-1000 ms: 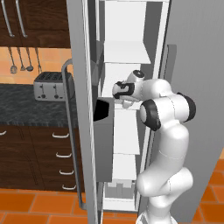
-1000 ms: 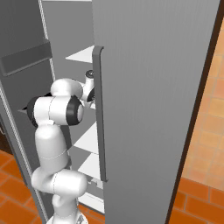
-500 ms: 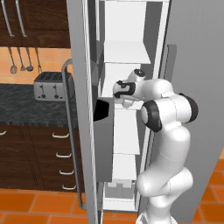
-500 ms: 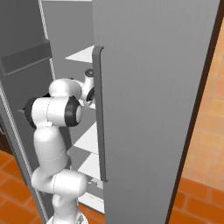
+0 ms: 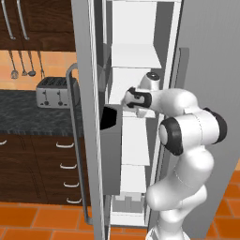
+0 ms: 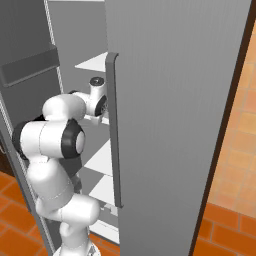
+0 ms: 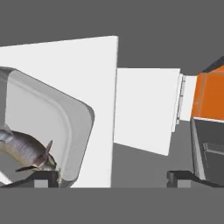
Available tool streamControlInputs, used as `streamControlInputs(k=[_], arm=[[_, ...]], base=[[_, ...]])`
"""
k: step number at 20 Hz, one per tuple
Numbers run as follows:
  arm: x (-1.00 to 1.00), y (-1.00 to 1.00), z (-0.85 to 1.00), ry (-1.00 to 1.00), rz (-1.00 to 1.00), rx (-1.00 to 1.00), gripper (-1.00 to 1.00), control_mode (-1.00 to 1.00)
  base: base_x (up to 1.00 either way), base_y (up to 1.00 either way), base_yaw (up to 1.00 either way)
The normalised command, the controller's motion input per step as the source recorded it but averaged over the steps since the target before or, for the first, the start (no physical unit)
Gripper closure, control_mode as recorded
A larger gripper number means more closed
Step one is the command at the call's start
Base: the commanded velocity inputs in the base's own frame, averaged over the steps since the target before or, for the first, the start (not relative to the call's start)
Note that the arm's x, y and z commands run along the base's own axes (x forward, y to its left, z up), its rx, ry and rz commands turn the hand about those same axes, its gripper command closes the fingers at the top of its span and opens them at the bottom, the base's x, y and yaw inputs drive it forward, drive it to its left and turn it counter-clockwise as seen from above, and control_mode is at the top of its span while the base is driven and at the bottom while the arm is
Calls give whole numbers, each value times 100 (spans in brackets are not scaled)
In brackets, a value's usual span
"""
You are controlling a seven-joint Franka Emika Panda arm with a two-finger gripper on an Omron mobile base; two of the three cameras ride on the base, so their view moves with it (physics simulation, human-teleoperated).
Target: Take the meat container that has the fish and place it on the second highest rack of the freezer. Then take the vegetable container that has the carrot and avocado and place it on the highest rack of the freezer.
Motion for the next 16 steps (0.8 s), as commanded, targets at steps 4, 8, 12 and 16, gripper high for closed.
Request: streamControlInputs(k=[4,8,12,16], arm=[[-76,0,26,2,0,-4,-100,-100],[-68,0,46,0,0,0,-100,-100],[-76,-3,44,0,0,0,-100,-100],[-92,-5,41,0,0,-2,-100,-100]], base=[[0,0,0],[0,0,0],[0,0,0],[0,0,0]])
